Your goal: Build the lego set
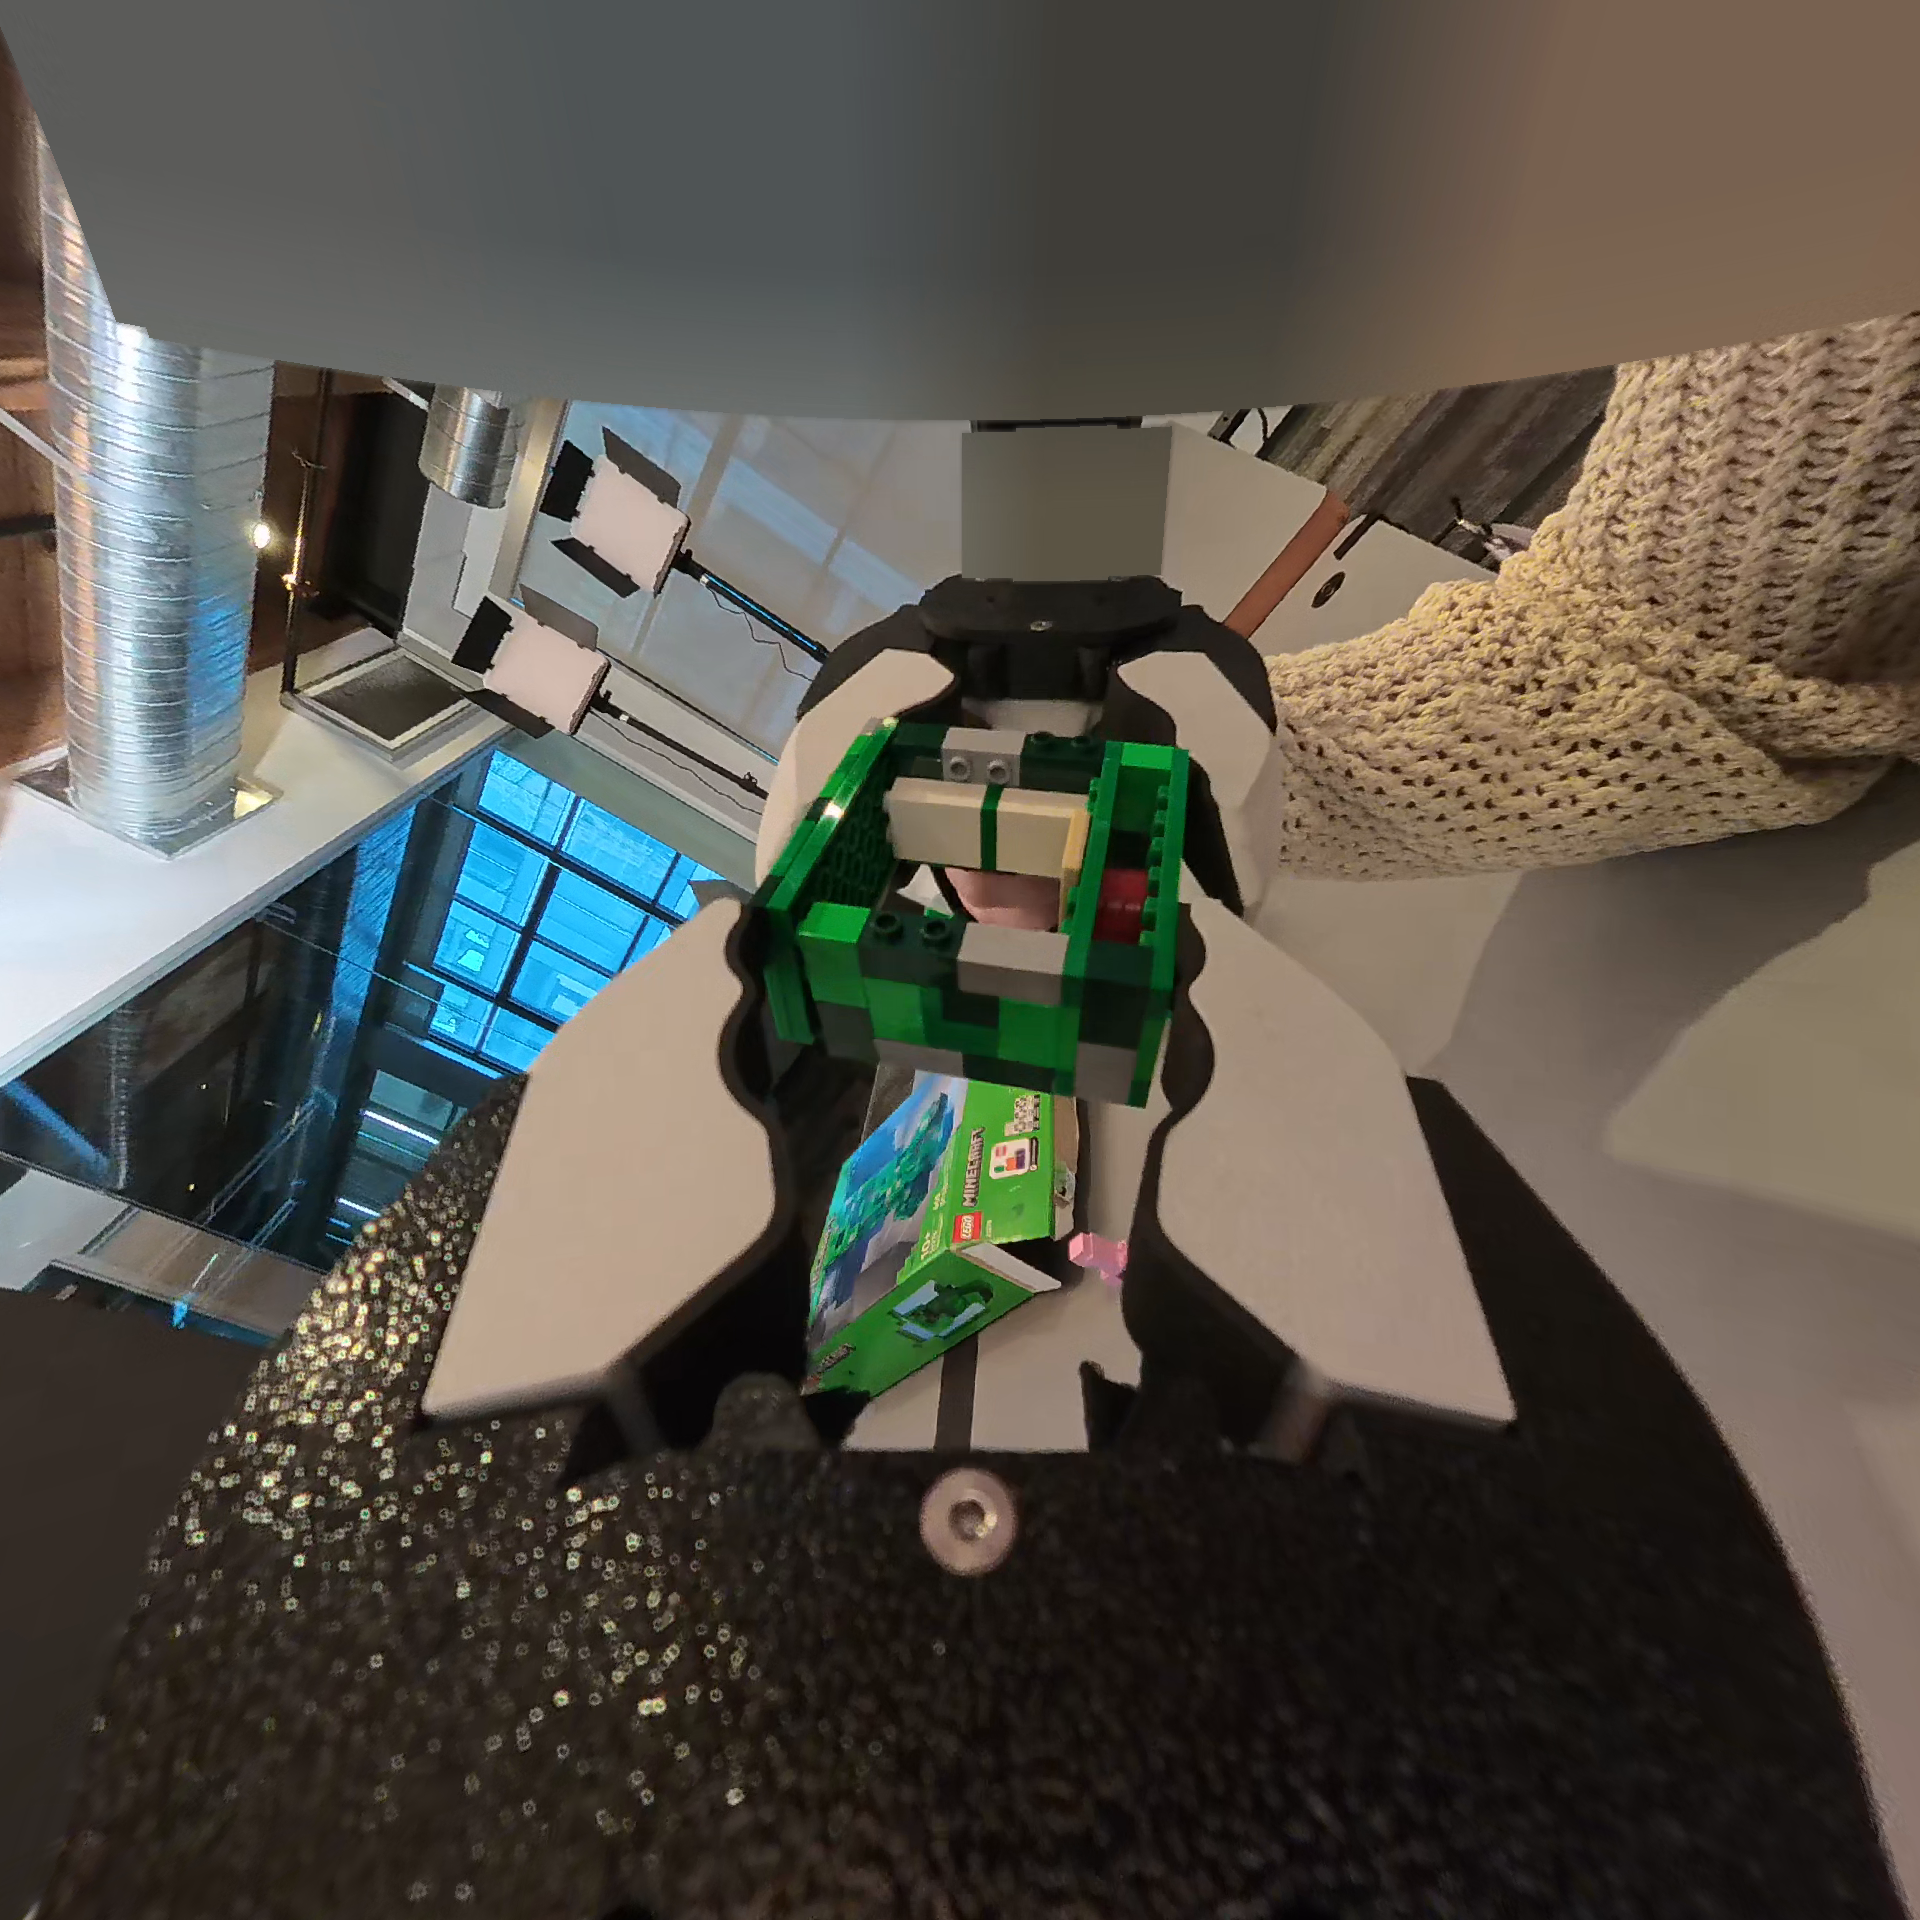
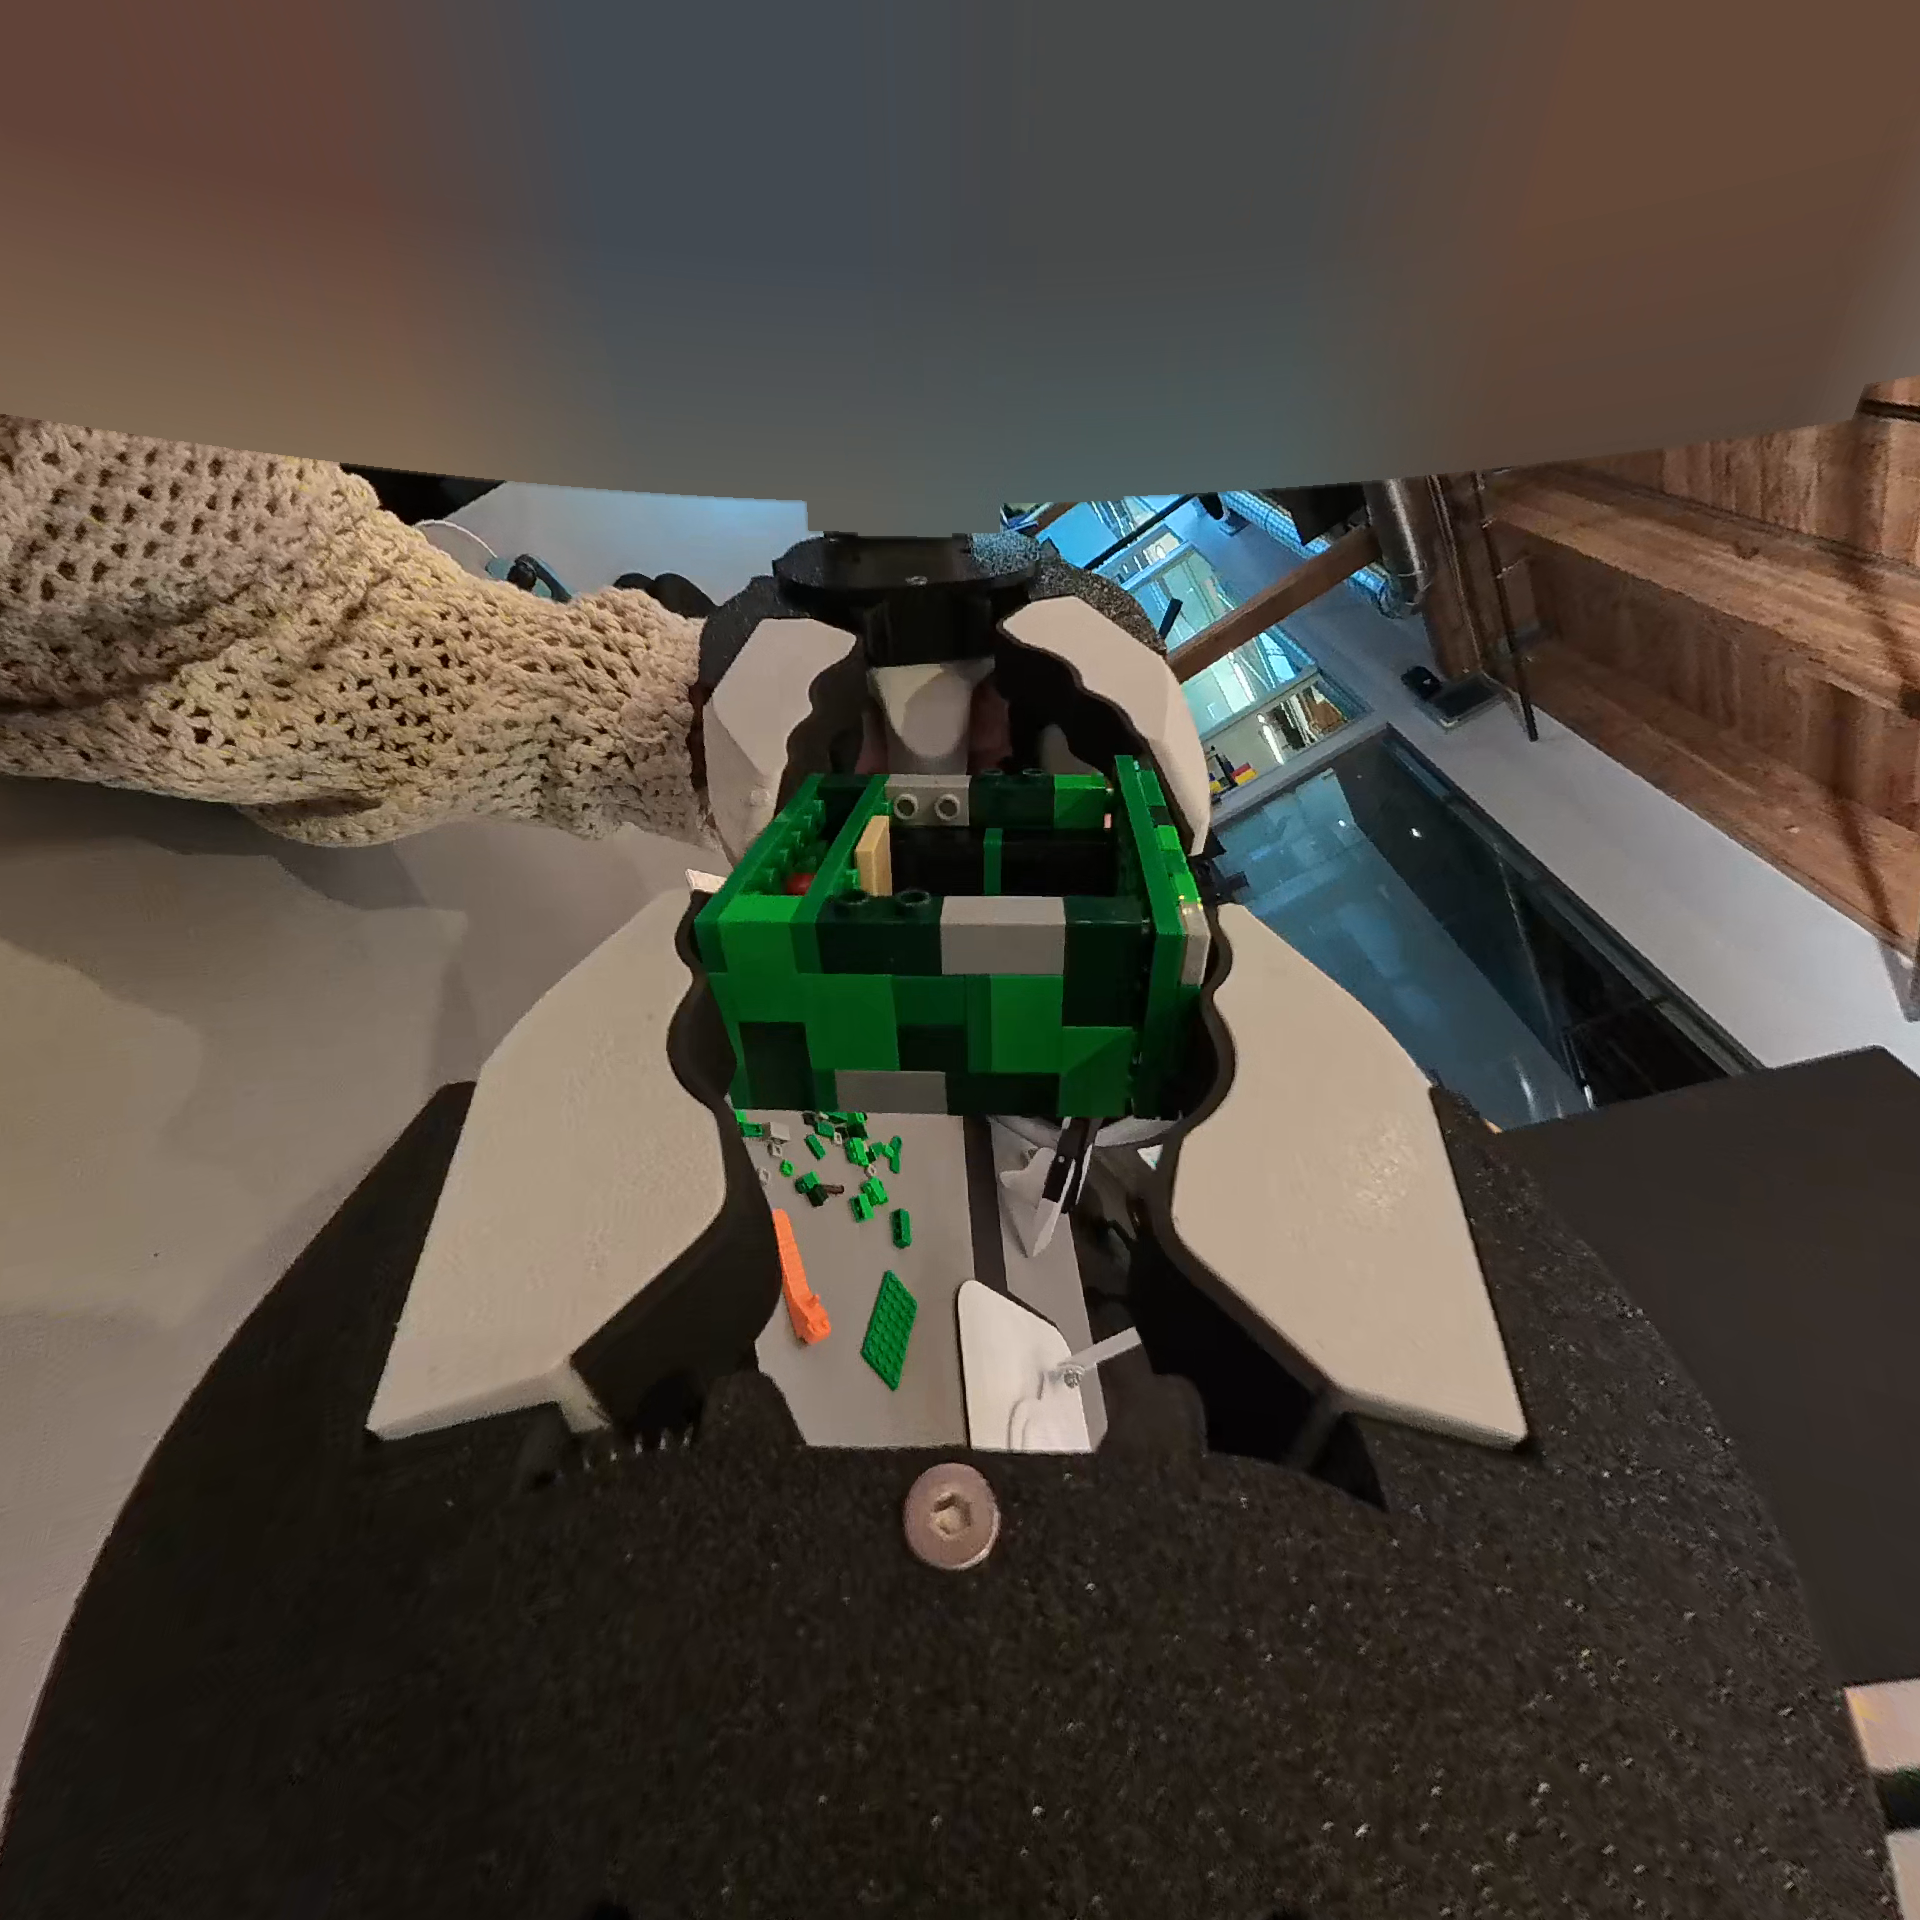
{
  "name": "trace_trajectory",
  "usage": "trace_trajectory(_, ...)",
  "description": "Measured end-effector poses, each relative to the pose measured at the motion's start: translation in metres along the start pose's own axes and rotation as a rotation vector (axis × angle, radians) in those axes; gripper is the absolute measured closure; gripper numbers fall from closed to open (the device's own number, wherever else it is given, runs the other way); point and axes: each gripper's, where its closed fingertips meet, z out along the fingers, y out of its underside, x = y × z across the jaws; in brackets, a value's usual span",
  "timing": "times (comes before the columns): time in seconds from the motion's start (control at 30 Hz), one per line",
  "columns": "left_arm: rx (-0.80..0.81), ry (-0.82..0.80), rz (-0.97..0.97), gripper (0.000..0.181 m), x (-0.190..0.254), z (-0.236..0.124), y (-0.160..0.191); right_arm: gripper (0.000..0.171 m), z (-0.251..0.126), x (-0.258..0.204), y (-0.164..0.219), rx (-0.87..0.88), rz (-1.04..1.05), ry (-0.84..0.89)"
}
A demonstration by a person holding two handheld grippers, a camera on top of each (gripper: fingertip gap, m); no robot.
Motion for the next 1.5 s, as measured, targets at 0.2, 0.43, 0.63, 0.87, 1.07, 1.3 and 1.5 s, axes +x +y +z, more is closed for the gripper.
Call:
trace_trajectory(0.2, 0.009, 0.001, 0.012, 0.107, 0.0, -0.001, -0.002, 0.086, 0.0, -0.001, -0.001, -0.025, -0.016, 0.004)
trace_trajectory(0.43, 0.02, -0.003, 0.045, 0.107, 0.002, -0.001, -0.007, 0.086, -0.001, -0.002, -0.004, -0.042, -0.052, 0.008)
trace_trajectory(0.63, 0.022, -0.005, 0.053, 0.107, 0.002, 0.0, -0.008, 0.086, -0.003, -0.002, -0.006, -0.05, -0.07, 0.013)
trace_trajectory(0.87, 0.066, -0.006, -0.079, 0.102, -0.004, 0.001, -0.011, 0.087, -0.005, 0.004, -0.016, 0.0, -0.141, 0.077)
trace_trajectory(1.07, 0.05, 0.028, -0.17, 0.107, -0.003, 0.002, -0.002, 0.088, -0.007, 0.006, -0.016, -0.026, -0.186, 0.104)
trace_trajectory(1.3, -0.002, 0.053, -0.232, 0.099, -0.003, 0.001, 0.015, 0.095, -0.01, 0.011, -0.014, -0.051, -0.208, 0.133)
trace_trajectory(1.5, 0.034, 0.064, -0.45, 0.113, -0.01, 0.0, 0.045, 0.157, -0.013, 0.021, 0.001, -0.106, -0.258, 0.211)
